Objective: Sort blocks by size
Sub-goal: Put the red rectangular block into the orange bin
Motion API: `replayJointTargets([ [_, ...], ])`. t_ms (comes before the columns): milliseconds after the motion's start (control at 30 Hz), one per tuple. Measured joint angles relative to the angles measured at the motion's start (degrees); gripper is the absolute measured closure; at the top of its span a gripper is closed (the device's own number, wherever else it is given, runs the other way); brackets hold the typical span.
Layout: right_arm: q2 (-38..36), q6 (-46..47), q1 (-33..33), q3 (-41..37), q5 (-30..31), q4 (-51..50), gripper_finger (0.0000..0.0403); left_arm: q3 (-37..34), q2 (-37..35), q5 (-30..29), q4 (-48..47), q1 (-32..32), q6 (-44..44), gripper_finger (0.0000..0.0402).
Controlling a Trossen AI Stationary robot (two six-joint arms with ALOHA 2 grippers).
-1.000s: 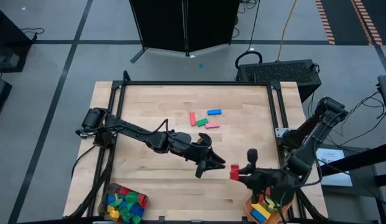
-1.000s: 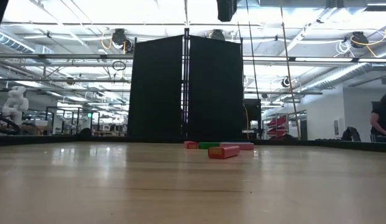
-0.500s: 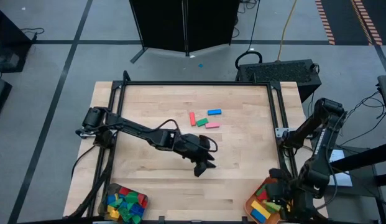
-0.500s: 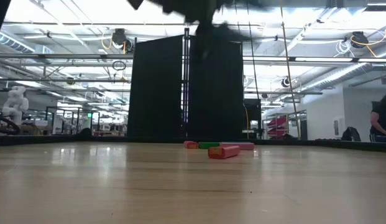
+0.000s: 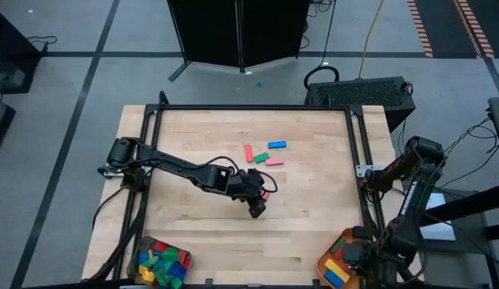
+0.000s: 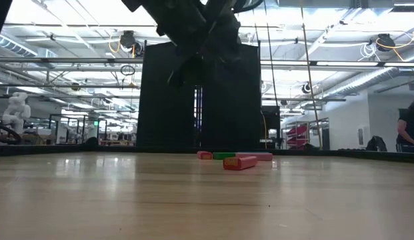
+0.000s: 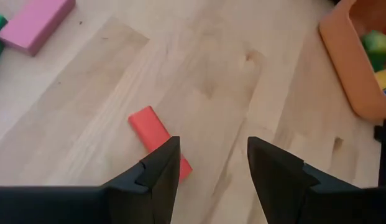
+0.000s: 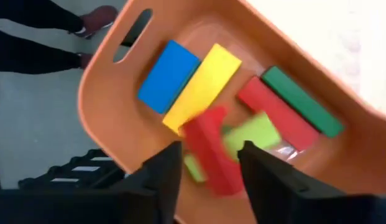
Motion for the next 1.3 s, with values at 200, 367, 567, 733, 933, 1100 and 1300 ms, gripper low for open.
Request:
replayJointTargets([
  [200,0.04,0.0,-0.46,0.0,0.34,-3.23,0.0186,0.0,0.0,0.47,-0.37,0.33,1.24,0.0214],
  [367,0.04,0.16,-0.52,0.0,1.58,-3.63,0.017,0.0,0.0,-7.63,-3.52,0.25,-2.67,0.0214],
  [567,0.05,1.38,-0.54,-0.02,2.63,-3.65,0.0178,0.04,3.35,-11.38,-2.75,-0.35,-7.61,0.0214],
  [733,0.06,2.97,-0.52,-0.02,3.81,-3.61,0.0178,0.04,7.83,-11.44,-0.35,-1.73,-14.27,0.0214],
  [933,0.06,4.17,-0.48,-0.02,4.82,-3.63,0.0179,0.03,10.98,-15.25,0.26,-3.51,-16.76,0.0214],
  [1100,0.06,5.97,-0.21,-0.02,6.94,-3.56,0.0179,0.04,14.04,-16.7,4.13,-4.5,-17.48,0.0214],
  [1300,0.06,5.99,-0.21,-0.02,8.15,-3.66,0.0179,1.26,18.04,-17.18,7.39,-4.95,-19.55,0.0214],
])
